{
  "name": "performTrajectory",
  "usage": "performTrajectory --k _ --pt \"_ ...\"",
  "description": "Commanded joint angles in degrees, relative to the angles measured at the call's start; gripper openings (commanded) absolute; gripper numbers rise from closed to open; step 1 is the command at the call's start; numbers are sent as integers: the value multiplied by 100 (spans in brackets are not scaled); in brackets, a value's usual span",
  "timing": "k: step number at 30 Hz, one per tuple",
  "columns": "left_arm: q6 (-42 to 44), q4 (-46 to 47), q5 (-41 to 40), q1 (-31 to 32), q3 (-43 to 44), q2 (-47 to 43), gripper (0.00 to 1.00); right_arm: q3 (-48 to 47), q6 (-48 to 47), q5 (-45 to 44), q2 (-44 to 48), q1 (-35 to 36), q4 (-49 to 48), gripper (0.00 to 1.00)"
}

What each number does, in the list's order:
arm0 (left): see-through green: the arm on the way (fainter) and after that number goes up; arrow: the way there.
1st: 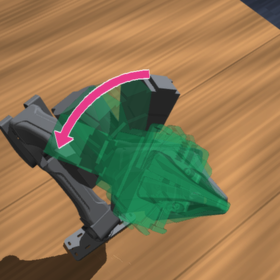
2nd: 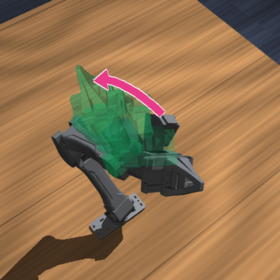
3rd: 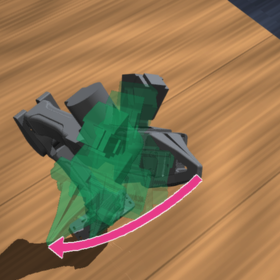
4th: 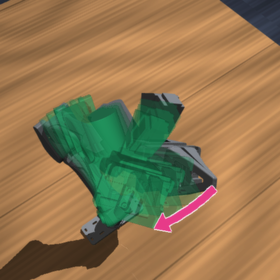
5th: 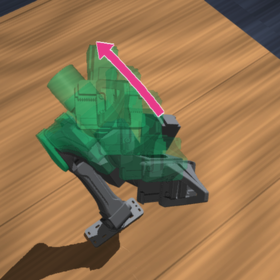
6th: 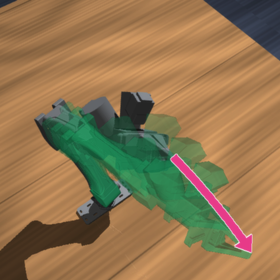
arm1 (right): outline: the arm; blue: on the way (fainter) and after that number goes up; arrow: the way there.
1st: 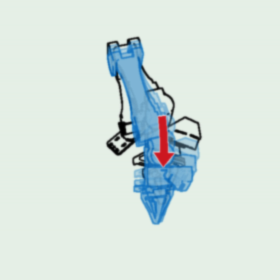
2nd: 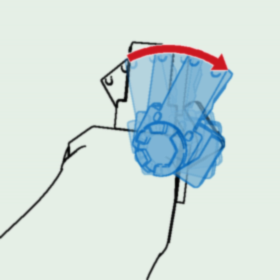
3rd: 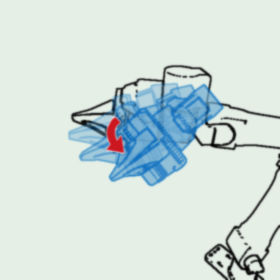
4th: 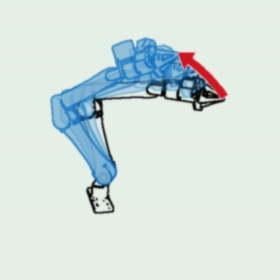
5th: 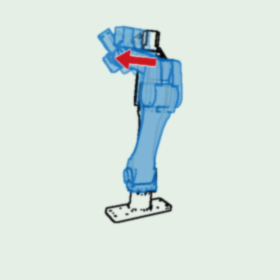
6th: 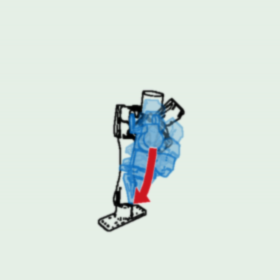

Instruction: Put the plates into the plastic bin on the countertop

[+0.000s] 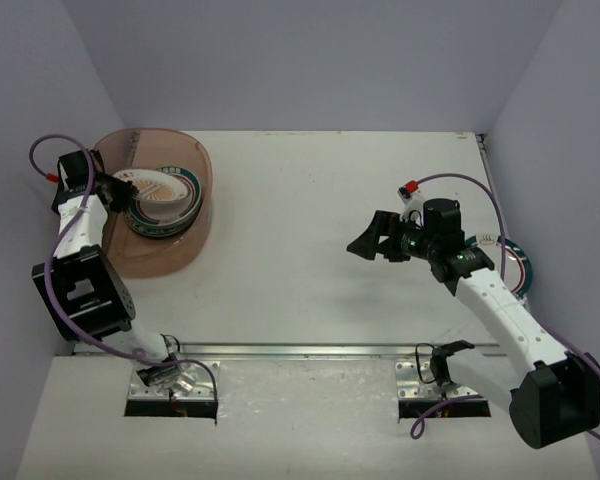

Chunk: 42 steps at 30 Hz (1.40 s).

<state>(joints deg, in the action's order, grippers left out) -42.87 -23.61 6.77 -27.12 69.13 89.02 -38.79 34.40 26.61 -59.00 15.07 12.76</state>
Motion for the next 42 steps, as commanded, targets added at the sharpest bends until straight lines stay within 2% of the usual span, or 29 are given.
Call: performTrajectory --k 1,3,4,5,9,12,15,20,27,31,34,35,37,39,42 --pt "-127 560 367 -48 366 313 39 -23 -187 20 203 -39 -90 99" --pt "-92 576 329 -16 290 335 63 -32 -213 -44 229 -39 -65 99" --pt "-19 564 190 38 221 322 90 -33 -221 -70 244 -39 -63 99" --pt "54 554 88 93 197 311 99 -39 -223 -77 243 -39 -57 99" --pt "319 69 -255 357 441 553 100 -72 -170 2 245 -35 -54 99" --pt "255 -217 -50 431 558 872 100 -17 -87 46 275 -39 -150 99" --pt "175 -748 -255 451 807 1273 100 -44 -90 85 269 -39 -110 99" --pt "148 -1267 -968 444 930 985 100 -90 -199 -93 418 -39 61 99" --pt "414 -1461 -955 453 1119 583 100 -365 -573 -262 305 -39 532 99" --pt "493 -1263 -954 450 874 -170 100 -645 -978 -2251 -50 -39 1171 99" --pt "660 -789 -423 444 591 -1040 100 -861 -1217 -3360 -557 -39 1521 99" --pt "743 -568 -181 481 460 -1449 100 -980 -1267 -3975 -814 -39 1599 99" --pt "844 -463 -6 681 351 -1955 100 -1122 -1340 -4858 -1187 -39 1693 99" --pt "970 -443 28 944 154 -2579 100 -1287 -1411 -6187 -1772 -36 1693 99" --pt "1151 -351 244 1355 -655 -3607 100 -1841 -1673 -7400 -2836 -39 1871 99"
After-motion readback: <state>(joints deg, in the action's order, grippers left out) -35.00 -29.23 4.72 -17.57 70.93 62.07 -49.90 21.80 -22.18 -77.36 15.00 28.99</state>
